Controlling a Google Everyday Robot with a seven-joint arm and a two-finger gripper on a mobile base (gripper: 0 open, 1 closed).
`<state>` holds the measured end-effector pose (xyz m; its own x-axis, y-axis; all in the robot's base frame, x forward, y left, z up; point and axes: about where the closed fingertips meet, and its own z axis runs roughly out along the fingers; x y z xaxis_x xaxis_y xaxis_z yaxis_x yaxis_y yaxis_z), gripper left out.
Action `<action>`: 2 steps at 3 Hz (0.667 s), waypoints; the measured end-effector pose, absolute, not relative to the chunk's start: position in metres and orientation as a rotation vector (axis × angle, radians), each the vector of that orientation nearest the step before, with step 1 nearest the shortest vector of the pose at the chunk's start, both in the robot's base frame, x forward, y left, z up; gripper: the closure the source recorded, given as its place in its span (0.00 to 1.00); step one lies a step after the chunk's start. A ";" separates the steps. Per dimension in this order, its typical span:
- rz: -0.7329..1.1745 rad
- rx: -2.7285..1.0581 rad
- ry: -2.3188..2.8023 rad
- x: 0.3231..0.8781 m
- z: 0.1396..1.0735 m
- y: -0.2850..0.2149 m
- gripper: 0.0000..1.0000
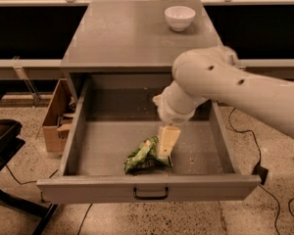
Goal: Pick green jalapeno chip bag from top drawer and place on counter
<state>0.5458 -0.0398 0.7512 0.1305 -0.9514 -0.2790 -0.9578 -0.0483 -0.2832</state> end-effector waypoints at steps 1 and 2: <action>0.115 -2.049 1.800 0.533 0.722 -0.009 0.00; 0.199 -2.074 1.761 0.524 0.685 0.023 0.00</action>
Offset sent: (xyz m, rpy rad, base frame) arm -0.0305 0.1015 -0.1099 0.1292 0.1178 0.1419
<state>0.5239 0.0234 0.6852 0.1918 -0.9109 -0.3654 -0.9694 -0.1177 -0.2154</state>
